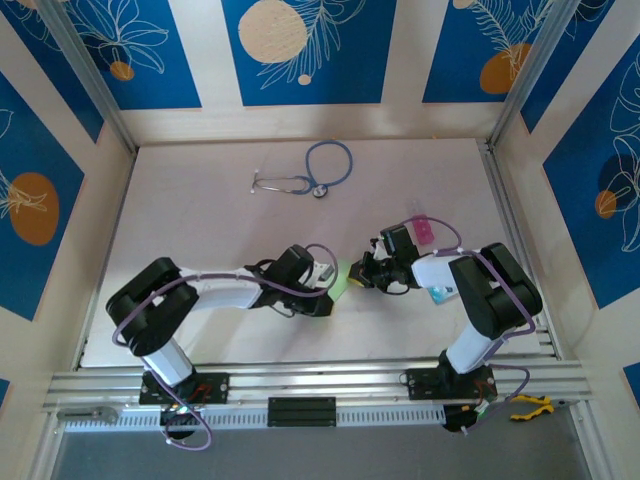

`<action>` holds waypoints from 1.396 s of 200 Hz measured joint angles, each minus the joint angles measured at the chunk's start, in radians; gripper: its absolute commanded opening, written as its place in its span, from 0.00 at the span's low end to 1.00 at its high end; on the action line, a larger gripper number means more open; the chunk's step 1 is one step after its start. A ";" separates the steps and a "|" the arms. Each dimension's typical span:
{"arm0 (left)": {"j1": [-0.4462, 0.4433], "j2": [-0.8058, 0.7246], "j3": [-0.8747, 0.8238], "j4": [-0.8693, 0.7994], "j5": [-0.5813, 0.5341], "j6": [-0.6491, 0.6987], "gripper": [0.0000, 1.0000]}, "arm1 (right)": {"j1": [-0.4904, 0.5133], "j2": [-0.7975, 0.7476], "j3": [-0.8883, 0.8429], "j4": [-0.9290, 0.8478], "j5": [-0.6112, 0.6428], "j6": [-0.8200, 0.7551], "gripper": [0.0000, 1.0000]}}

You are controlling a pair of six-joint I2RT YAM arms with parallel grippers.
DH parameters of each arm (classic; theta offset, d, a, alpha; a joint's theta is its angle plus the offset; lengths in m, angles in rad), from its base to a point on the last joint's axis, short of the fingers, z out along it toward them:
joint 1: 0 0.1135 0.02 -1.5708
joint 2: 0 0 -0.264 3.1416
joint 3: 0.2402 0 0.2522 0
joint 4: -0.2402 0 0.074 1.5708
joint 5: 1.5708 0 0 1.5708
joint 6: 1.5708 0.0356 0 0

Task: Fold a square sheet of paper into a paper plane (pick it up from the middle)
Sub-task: Fold the wing for the fifth time at the center of the table.

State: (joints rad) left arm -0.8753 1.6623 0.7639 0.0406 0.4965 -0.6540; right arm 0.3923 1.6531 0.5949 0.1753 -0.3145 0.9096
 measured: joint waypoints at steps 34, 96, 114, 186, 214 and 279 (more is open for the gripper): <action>0.000 0.011 -0.023 -0.015 -0.021 0.002 0.04 | 0.000 0.000 0.000 0.000 0.000 0.000 0.01; 0.000 -0.035 -0.126 0.058 -0.046 -0.012 0.04 | 0.000 0.000 0.001 -0.002 0.000 0.000 0.01; 0.000 -0.056 -0.148 0.061 -0.053 -0.022 0.04 | 0.000 0.000 0.001 -0.003 0.000 -0.001 0.01; 0.000 -0.170 -0.213 -0.011 -0.092 -0.029 0.00 | 0.000 0.000 0.002 -0.004 0.000 -0.003 0.01; 0.003 -0.223 -0.190 -0.042 -0.114 -0.028 0.01 | 0.000 0.000 0.002 -0.004 0.000 -0.003 0.01; 0.011 0.011 0.101 -0.014 -0.074 -0.018 0.04 | 0.000 0.006 0.009 -0.008 -0.003 -0.003 0.01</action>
State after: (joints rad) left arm -0.8642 1.6730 0.8646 0.0269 0.4221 -0.6716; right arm 0.3923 1.6592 0.6041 0.1677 -0.3180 0.9066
